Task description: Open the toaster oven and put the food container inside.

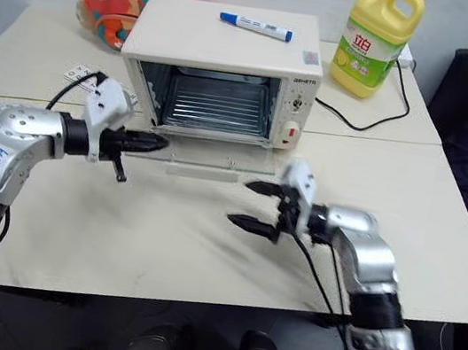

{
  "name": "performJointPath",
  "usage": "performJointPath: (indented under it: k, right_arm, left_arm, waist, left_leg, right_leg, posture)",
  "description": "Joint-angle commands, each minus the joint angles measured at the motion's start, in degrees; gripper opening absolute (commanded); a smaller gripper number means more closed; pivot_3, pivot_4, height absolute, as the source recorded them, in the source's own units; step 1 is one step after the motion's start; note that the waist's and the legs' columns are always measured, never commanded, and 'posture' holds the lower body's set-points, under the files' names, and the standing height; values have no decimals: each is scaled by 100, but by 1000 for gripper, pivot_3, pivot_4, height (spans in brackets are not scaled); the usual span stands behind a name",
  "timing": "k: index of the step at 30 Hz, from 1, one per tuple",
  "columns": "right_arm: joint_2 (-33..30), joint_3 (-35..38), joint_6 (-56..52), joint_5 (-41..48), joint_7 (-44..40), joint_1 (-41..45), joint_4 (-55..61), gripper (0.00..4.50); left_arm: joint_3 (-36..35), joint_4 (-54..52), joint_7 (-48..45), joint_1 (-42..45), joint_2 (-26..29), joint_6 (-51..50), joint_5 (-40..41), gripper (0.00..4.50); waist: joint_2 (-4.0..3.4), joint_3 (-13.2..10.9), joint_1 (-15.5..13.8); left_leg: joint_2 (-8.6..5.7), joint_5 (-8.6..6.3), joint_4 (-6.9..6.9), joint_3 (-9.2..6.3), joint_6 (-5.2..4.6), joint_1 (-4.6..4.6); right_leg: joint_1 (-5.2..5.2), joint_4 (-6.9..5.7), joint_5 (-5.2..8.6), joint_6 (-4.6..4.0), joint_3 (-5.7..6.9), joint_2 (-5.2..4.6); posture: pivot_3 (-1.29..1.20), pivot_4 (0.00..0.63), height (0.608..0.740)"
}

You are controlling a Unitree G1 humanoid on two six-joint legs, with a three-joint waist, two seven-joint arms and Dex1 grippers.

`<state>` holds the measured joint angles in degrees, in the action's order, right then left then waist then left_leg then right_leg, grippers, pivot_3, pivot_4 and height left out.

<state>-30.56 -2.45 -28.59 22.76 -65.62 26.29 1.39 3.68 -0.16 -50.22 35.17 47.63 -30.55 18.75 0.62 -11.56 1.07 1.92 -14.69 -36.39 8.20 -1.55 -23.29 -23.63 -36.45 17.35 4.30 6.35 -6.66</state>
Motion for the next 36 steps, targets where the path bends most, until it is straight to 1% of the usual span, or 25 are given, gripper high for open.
performJointPath:
  k: [1, 3, 6, 12, 14, 16, 18, 19, 22, 23, 25, 27, 28, 29, 30, 32, 33, 36]
  right_arm:
    - [-467, 390, -308, 509, -180, -291, 847, 4500]
    - [-742, 550, -487, 743, -267, -399, 1103, 4500]
    - [-996, 723, -711, 1086, -314, -250, 1301, 4500]
    - [-816, 609, -972, 1587, -260, 799, 1180, 4500]
    - [-708, 484, -1017, 1695, -331, 1145, 1106, 4500]
    - [-598, 375, -1087, 1823, -479, 1441, 988, 4500]
    - [-502, 247, -1138, 1892, -650, 1703, 790, 4500]
    - [-475, 178, -1158, 1900, -741, 1806, 683, 4500]
    - [-370, -79, -1045, 1787, -1090, 2098, 291, 4500]
    - [-348, -134, -999, 1751, -1173, 2166, 180, 4500]
    - [-217, -306, -821, 1604, -1376, 2395, -187, 4500]
    - [-93, -421, -663, 1485, -1545, 2569, -460, 4500]
    - [7, -487, -473, 1375, -1621, 2659, -613, 4500]
    - [86, -530, -326, 1283, -1680, 2726, -736, 4500]
    - [212, -592, -109, 1133, -1700, 2824, -930, 4500]
    - [407, -668, 109, 929, -1692, 3009, -1294, 4500]
    - [457, -677, 85, 917, -1750, 3080, -1415, 4500]
    - [557, -619, 112, 966, -1936, 3170, -1530, 4500]
  left_arm:
    - [-73, -434, -109, -345, 148, 77, -122, 18]
    - [-147, -615, -67, -703, 217, 94, -228, 18]
    - [-293, -909, 187, -1257, 228, 2, -358, 18]
    - [-633, -1450, 970, -2081, -37, -282, -541, 18]
    - [-1099, -1852, 1128, -2500, -153, -569, -242, 18]
    - [-1722, -2278, 1317, -2875, -338, -943, 116, 18]
    - [-2871, -3040, 1511, -3609, -708, -1509, 664, 400]
    - [-3322, -3367, 1584, -3955, -857, -1716, 845, 627]
    - [-4616, -4246, 1863, -5059, -1444, -2190, 1217, 1488]
    - [-4867, -4406, 1941, -5262, -1571, -2285, 1316, 1773]
    - [-5796, -4557, 2034, -5857, -2062, -2301, 1634, 2364]
    - [-6488, -4614, 2261, -6157, -2436, -2325, 1993, 2973]
    - [-6932, -4516, 2594, -6105, -2594, -2433, 2251, 3332]
    - [-7227, -4437, 2851, -6053, -2683, -2517, 2448, 3612]
    - [-7623, -4308, 3286, -5897, -2779, -2661, 2770, 3924]
    - [-8055, -4186, 3969, -5646, -2884, -2789, 3351, 4476]
    - [-8184, -4115, 4293, -5541, -2905, -2841, 3699, 4476]
    - [-8432, -3554, 5770, -5040, -2776, -2926, 4806, 4476]
  waist:
    - [2, -1, 39]
    - [6, -3, 68]
    - [6, -3, 72]
    - [12, -1, 45]
    - [12, 0, 54]
    - [12, -1, 72]
    - [14, -1, 85]
    - [28, -1, 118]
    - [35, -1, 84]
    - [36, -1, 83]
    - [38, 1, 77]
    - [42, 3, 55]
    - [43, 4, 39]
    - [43, 4, 34]
    - [46, 6, 32]
    - [49, 9, 49]
    - [49, 9, 56]
    - [51, 10, 49]
  left_leg:
    - [0, -2, -5, 3, -3, 1]
    - [6, -5, -10, 8, -6, 8]
    - [24, -15, -11, 16, 5, 19]
    - [43, -30, -30, 15, 7, 18]
    - [51, -42, -42, 16, 9, 16]
    - [63, -53, -59, 20, 10, 11]
    - [67, -56, -64, 21, 11, 7]
    - [72, -58, -65, 22, 10, 5]
    - [76, -65, -74, 18, 9, 2]
    - [76, -69, -75, 18, 5, 3]
    - [75, -79, -79, 19, 3, 5]
    - [76, -87, -80, 18, 5, 5]
    - [78, -93, -80, 14, 16, 5]
    - [78, -102, -80, 13, 20, 5]
    - [78, -118, -80, 11, 0, 5]
    - [78, -119, -80, 10, 2, 6]
    - [79, -118, -80, 10, 2, 6]
    - [79, -96, -80, 10, 4, 6]
  right_leg:
    - [-1, -1, -1, 1, -5, 0]
    - [-1, 7, -1, 1, -13, -2]
    - [-1, 9, -1, 0, -26, -4]
    - [0, 10, -4, -10, -28, -4]
    - [1, 11, -4, -11, -28, -3]
    - [1, 9, -2, -13, -27, 1]
    - [0, 3, -2, -14, -25, 3]
    - [-1, 3, -2, -14, -27, 6]
    - [3, 14, 0, -17, -23, 6]
    - [5, 26, 0, -17, -23, 5]
    - [10, 31, -1, -17, -25, 2]
    - [10, 35, -4, -22, -22, 2]
    - [9, 37, -6, -24, -19, 3]
    - [10, 38, -6, -26, -18, 2]
    - [8, 38, -8, -28, -18, 2]
    - [11, 37, -10, -32, -18, 1]
    - [12, 35, -10, -32, -19, 1]
    - [12, 33, -11, -32, -19, 0]
  posture:
    - [0, 150, 740]
    - [0, 150, 740]
    - [0, 150, 740]
    - [0, 150, 740]
    - [0, 150, 740]
    - [0, 150, 740]
    - [0, 150, 740]
    - [0, 150, 740]
    - [0, 150, 740]
    - [0, 150, 740]
    - [0, 150, 740]
    - [0, 150, 740]
    - [0, 150, 740]
    - [0, 150, 740]
    - [0, 150, 740]
    - [0, 150, 740]
    - [0, 150, 740]
    - [0, 150, 740]
